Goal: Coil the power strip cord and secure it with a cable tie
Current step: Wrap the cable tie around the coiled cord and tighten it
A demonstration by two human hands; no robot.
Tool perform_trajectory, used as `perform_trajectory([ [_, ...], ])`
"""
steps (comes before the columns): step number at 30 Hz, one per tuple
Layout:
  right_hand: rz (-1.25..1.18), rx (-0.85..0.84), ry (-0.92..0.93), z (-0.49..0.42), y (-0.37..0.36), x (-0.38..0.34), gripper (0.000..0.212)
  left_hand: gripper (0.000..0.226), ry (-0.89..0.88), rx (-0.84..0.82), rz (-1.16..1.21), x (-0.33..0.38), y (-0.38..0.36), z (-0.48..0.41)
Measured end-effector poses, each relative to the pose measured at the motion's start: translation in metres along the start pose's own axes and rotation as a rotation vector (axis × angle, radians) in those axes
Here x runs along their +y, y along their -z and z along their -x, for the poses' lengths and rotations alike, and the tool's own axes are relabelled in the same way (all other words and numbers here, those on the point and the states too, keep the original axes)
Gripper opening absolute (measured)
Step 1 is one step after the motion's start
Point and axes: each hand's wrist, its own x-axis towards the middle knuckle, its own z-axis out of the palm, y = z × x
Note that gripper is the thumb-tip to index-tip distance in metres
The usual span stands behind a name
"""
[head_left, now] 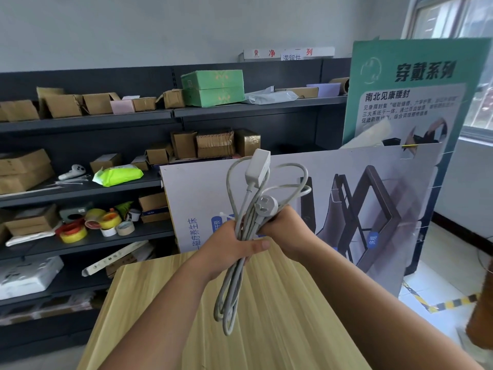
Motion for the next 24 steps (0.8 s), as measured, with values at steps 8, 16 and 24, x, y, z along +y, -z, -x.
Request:
perform_trajectory([
  [8,0.006,-0.148,-0.010,0.008,0.005,-0.002,0.031,0.024,0.070,0.005,0.057,-0.012,-0.003,-0.001],
  [16,0.065,-0.075,-0.011,0.008,0.005,0.005,0.031,0.029,0.024,0.091,0.092,-0.019,-0.011,0.000],
  [24,0.569,0.507,0.378,0.035,-0.039,-0.014,0.015,0.020,-0.006,0.248,0.100,-0.029,-0.001,-0.003],
])
